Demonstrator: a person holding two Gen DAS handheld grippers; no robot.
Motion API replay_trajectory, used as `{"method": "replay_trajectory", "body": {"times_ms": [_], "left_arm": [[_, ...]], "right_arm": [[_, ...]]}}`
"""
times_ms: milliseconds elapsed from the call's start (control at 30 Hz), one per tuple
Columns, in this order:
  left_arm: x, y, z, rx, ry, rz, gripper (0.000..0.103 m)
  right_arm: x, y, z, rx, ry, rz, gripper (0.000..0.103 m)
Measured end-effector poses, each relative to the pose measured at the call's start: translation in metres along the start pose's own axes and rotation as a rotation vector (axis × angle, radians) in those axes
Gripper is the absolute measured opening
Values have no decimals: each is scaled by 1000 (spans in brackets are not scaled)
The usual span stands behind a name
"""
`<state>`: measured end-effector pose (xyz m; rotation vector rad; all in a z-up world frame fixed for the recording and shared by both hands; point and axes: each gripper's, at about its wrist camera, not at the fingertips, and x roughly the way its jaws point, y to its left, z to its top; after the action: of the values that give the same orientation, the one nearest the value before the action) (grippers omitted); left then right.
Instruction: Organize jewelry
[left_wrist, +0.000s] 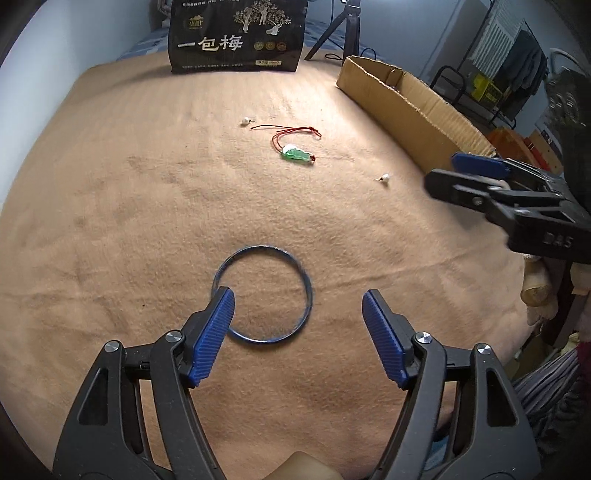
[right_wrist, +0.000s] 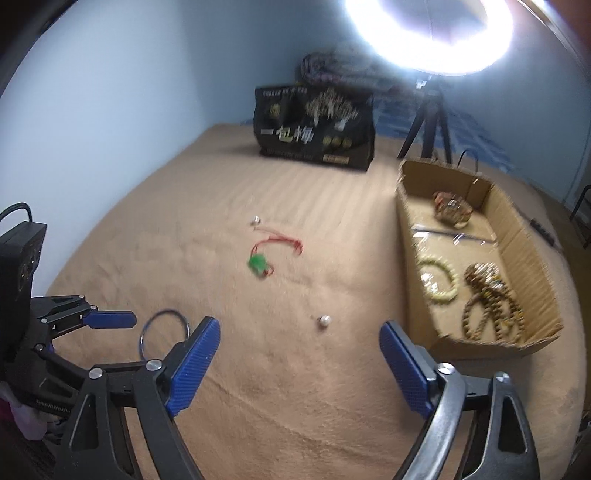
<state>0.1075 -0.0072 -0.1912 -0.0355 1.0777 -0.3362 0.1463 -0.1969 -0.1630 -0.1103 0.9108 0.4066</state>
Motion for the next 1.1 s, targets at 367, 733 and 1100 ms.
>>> {"method": "replay_trajectory", "body": {"times_ms": [367, 733, 1100], "left_arm": [[15, 4, -11, -30, -5, 22, 74], [30, 20, -7, -72, 4, 83, 79], [29, 19, -7, -55, -4, 98, 71]], "right_arm": [[48, -3, -16, 35, 89, -51, 70], [64, -3, -12, 31, 100, -77, 64], [76, -11, -10, 60, 117, -63, 40]]}}
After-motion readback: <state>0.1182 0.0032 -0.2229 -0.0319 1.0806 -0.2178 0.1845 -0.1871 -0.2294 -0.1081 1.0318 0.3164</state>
